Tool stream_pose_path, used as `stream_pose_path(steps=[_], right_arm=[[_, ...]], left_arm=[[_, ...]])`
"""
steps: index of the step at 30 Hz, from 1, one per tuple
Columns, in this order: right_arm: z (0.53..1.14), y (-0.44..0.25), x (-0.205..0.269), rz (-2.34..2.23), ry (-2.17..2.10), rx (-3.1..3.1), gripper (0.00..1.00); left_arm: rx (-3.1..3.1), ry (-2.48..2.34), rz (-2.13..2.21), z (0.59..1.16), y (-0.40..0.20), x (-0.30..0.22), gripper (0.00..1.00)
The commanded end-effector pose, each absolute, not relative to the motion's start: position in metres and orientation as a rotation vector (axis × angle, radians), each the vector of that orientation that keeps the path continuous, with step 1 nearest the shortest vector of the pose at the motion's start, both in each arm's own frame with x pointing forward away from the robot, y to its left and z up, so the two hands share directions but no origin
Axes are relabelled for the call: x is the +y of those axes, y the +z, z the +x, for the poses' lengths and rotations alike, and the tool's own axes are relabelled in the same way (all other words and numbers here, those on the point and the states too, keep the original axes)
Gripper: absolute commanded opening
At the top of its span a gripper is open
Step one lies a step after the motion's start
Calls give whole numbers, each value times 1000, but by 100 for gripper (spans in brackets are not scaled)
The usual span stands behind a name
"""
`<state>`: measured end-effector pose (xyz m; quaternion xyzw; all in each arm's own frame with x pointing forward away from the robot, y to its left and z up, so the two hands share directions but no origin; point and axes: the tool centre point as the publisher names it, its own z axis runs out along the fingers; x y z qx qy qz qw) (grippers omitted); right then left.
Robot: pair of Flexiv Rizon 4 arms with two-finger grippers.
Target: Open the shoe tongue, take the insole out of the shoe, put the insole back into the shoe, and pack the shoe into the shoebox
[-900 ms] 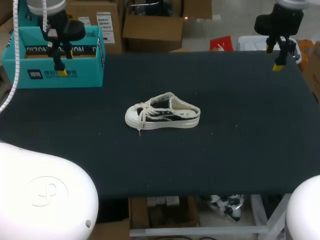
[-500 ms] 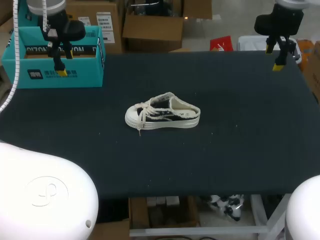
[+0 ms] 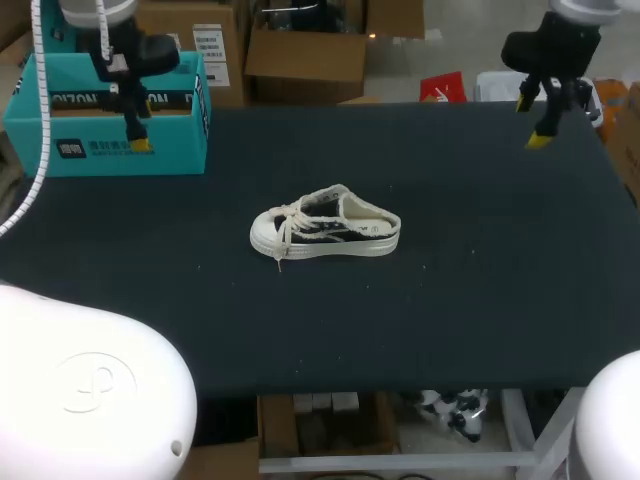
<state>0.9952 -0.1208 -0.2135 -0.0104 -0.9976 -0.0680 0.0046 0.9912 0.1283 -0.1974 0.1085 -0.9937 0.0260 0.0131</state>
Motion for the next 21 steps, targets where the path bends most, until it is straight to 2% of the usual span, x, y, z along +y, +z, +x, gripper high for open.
stream_pose_path(steps=[1, 9, 14, 21], right_arm=[[979, -233, -111, -48, -335, -3149, 100], [968, -265, -53, -204, -582, -3088, 100], [961, -276, -22, -228, -741, -3031, 100], [958, -276, -12, -237, -778, -3022, 100]], left_arm=[[-3024, 78, 594, 987, -200, 115, 100], [-2848, 108, 927, 977, -212, 96, 100], [-2730, 136, 947, 973, -225, 82, 100], [-2731, 68, 997, 974, -227, 77, 100]])
